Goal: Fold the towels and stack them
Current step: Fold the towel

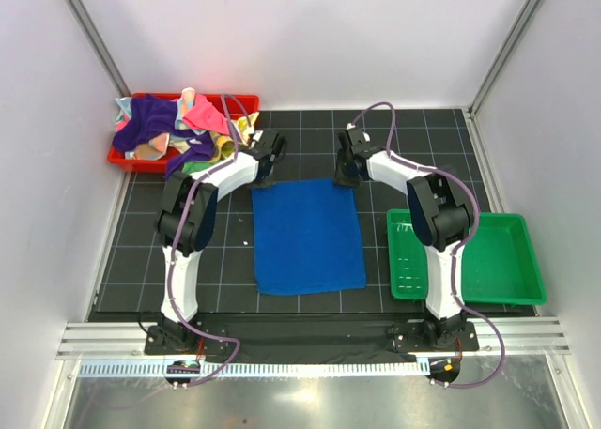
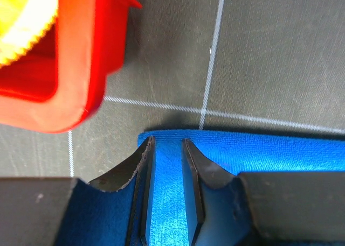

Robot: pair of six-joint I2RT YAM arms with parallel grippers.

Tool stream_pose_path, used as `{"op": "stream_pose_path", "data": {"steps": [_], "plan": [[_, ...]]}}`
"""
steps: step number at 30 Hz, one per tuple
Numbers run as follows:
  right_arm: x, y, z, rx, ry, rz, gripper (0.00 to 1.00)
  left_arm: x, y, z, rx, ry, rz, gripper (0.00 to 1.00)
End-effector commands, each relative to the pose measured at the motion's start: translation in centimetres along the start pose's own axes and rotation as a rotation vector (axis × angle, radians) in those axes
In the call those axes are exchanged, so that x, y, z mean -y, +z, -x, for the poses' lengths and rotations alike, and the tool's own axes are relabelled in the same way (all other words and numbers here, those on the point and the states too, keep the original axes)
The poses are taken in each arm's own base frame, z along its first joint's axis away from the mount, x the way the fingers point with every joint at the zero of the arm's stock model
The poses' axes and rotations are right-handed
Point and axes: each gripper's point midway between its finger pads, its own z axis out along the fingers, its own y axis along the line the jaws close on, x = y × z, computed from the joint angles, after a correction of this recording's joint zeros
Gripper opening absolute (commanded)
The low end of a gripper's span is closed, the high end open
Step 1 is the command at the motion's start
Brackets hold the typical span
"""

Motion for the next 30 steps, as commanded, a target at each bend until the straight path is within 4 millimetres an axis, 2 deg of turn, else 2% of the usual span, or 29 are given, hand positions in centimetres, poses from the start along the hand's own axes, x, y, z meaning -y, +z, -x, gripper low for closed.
{"op": "stream_pose_path", "data": {"steps": [1, 9, 11, 16, 20, 26, 30], "plan": [[1.1, -0.2, 0.1, 0.0, 0.024, -0.01, 0.33, -0.9, -0.5, 2.9, 0.063, -0.004, 0.039, 0.3], [2.3, -0.7, 1.0, -0.002, 0.082, 0.009, 0.33, -0.6, -0.8, 3.6, 0.066, 0.009, 0.023, 0.31], [1.7, -1.0, 0.9, -0.022, 0.096, 0.06, 0.33, -0.7, -1.1, 3.9, 0.07, 0.011, 0.023, 0.31], [1.5, -1.7, 1.7, -0.02, 0.139, 0.112, 0.33, -1.2, -3.3, 5.5, 0.117, -0.01, 0.013, 0.32], [1.5, -2.2, 2.5, -0.018, 0.178, 0.158, 0.33, -1.4, -4.9, 6.1, 0.138, -0.025, -0.012, 0.36], [0.7, -4.0, 3.7, 0.018, 0.185, 0.209, 0.34, -0.9, -5.8, 5.8, 0.139, -0.033, -0.068, 0.4], [1.4, -5.0, 4.4, 0.053, 0.168, 0.167, 0.34, 0.6, -5.4, 4.9, 0.115, -0.01, -0.148, 0.42]]}}
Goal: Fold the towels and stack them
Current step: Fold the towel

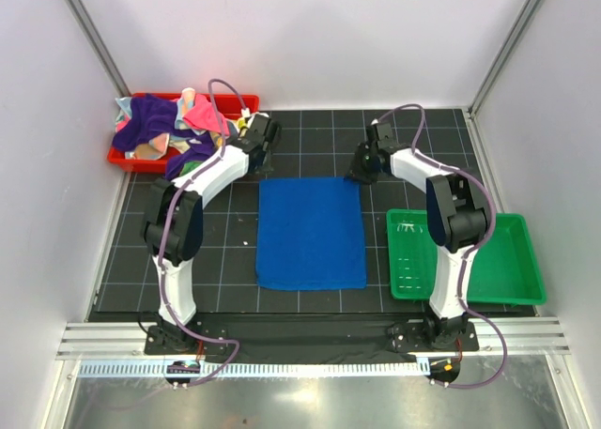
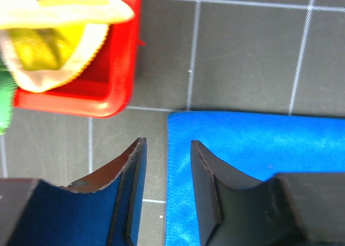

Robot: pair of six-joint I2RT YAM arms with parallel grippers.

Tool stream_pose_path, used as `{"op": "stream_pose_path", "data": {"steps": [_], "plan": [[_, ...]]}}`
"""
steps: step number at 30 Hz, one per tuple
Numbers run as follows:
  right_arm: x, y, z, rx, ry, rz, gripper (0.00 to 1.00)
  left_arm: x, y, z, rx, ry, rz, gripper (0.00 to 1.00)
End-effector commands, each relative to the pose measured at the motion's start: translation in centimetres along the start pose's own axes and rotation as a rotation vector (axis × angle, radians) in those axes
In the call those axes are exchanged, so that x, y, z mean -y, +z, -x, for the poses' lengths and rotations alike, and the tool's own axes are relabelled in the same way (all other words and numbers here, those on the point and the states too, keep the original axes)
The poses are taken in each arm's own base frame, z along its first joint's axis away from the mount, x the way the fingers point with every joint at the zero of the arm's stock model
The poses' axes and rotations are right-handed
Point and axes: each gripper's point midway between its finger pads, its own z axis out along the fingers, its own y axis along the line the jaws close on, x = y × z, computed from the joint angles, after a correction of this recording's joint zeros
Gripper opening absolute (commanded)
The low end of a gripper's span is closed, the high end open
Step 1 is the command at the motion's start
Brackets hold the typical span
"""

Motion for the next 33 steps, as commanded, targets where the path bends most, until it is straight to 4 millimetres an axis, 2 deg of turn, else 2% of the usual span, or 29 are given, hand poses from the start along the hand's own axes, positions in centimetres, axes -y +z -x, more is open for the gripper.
{"op": "stream_pose_path", "data": {"steps": [1, 8, 9, 11, 17, 24, 33], "plan": [[-1.4, -3.2, 2.4, 0.095, -0.027, 0.014, 0.34, 1.1, -0.4, 0.3, 0.013, 0.006, -0.087, 0.43], [1.6, -3.1, 2.2, 0.101, -0.083, -0.124, 0.34, 1.5, 1.2, -0.3, -0.015, 0.014, -0.092, 0.44], [2.5, -3.1, 2.5, 0.121, -0.087, -0.169, 0.34, 1.5, 1.3, -0.5, -0.018, 0.019, -0.089, 0.44], [3.1, -2.5, 2.1, 0.107, -0.102, -0.188, 0.34, 1.4, 1.8, -0.7, -0.027, 0.025, -0.076, 0.44], [3.8, -1.2, 1.7, 0.09, -0.125, -0.207, 0.36, 1.4, 3.2, -2.1, -0.06, 0.042, -0.064, 0.44], [4.2, 0.2, 1.4, 0.072, -0.124, -0.215, 0.37, 1.2, 4.0, -2.3, -0.057, 0.046, -0.045, 0.44], [3.6, 0.4, 1.7, 0.092, -0.135, -0.208, 0.36, 1.0, 5.3, -2.6, -0.041, 0.043, -0.027, 0.43]]}}
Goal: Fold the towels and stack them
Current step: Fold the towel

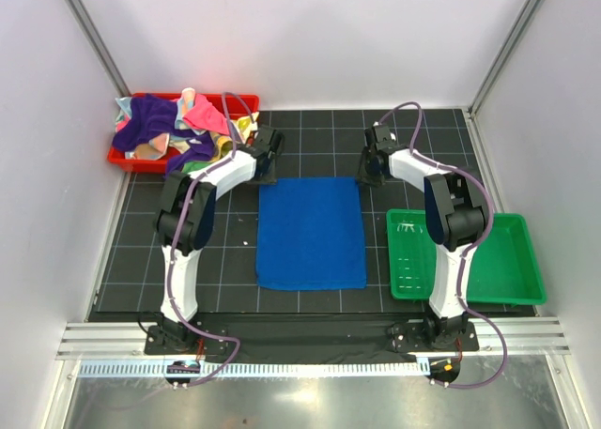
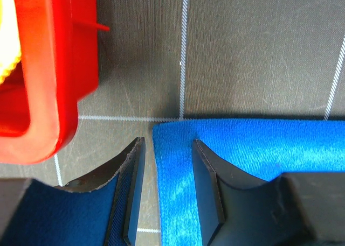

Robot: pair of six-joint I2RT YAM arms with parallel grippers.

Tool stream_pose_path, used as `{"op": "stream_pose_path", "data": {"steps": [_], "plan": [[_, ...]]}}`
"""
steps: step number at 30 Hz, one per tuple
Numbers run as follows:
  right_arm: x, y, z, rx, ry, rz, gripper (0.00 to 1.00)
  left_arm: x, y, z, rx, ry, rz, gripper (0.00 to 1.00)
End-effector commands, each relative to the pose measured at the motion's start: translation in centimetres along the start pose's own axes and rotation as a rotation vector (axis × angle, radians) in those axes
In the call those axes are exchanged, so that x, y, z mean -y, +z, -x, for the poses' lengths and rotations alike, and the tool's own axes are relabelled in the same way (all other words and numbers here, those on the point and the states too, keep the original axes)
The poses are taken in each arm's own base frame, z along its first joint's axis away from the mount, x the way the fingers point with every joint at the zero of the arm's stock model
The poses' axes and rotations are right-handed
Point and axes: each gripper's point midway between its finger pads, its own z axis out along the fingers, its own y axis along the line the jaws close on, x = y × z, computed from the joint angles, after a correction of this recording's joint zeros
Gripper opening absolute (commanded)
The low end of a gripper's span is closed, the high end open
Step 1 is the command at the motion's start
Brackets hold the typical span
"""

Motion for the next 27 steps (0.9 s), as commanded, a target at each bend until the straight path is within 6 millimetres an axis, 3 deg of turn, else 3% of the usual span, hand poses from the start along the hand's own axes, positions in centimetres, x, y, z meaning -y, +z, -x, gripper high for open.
{"op": "stream_pose_path", "data": {"steps": [1, 12, 27], "plan": [[-0.8, 0.2, 0.8, 0.035, -0.032, 0.002, 0.36, -0.3, 0.7, 1.2, 0.054, -0.015, 0.011, 0.43], [-2.0, -1.3, 2.2, 0.108, -0.018, 0.049, 0.36, -0.2, 1.4, 0.6, 0.104, -0.042, -0.015, 0.42], [-2.3, 0.5, 1.1, 0.068, -0.056, 0.015, 0.36, 0.0, 2.0, 0.1, 0.103, -0.053, -0.02, 0.39]]}}
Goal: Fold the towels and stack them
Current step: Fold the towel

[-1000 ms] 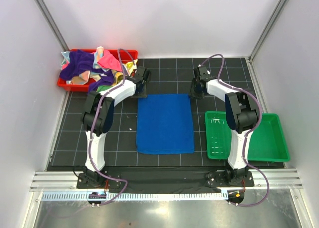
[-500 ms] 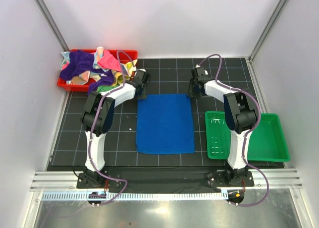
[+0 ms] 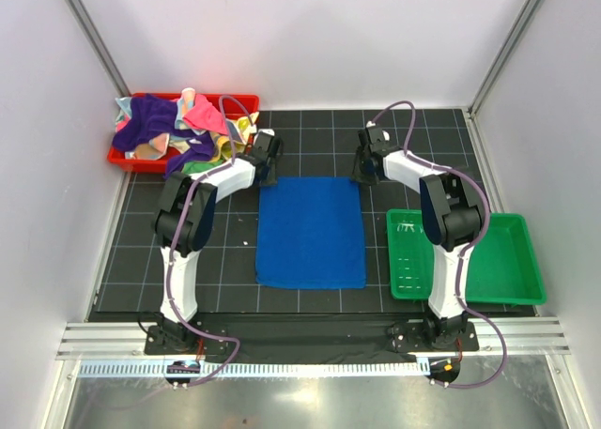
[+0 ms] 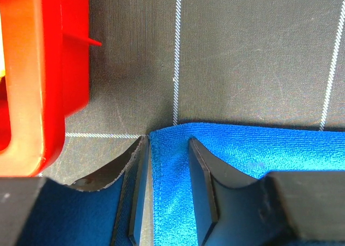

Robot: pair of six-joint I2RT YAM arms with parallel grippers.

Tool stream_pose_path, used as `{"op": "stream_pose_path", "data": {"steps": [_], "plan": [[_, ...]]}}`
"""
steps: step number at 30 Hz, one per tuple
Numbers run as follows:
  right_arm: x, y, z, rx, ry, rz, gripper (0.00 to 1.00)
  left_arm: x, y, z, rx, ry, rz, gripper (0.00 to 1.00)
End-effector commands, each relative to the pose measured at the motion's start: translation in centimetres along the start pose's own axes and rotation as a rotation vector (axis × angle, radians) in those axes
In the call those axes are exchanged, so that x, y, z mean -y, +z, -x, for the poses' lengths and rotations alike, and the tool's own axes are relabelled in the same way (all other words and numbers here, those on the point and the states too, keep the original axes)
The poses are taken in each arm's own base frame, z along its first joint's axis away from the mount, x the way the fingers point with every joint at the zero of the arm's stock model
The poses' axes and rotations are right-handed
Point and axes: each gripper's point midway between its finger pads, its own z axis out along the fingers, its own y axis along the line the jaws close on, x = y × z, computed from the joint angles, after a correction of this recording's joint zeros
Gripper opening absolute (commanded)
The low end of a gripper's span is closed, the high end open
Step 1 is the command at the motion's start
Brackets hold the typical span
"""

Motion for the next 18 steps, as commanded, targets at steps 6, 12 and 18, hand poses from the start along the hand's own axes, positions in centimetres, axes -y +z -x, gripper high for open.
{"op": "stream_pose_path", "data": {"steps": [6, 12, 18], "plan": [[-0.8, 0.3, 0.9, 0.031, -0.03, -0.001, 0.33, 0.0, 0.8, -0.8, 0.002, -0.039, -0.016, 0.31], [-0.7, 0.2, 0.9, 0.035, -0.026, 0.0, 0.17, 0.4, 0.6, -0.5, 0.021, -0.055, -0.045, 0.16], [-0.9, -0.6, 1.8, 0.084, -0.023, 0.012, 0.13, 0.3, -0.7, 1.6, 0.087, -0.088, -0.043, 0.0]]}}
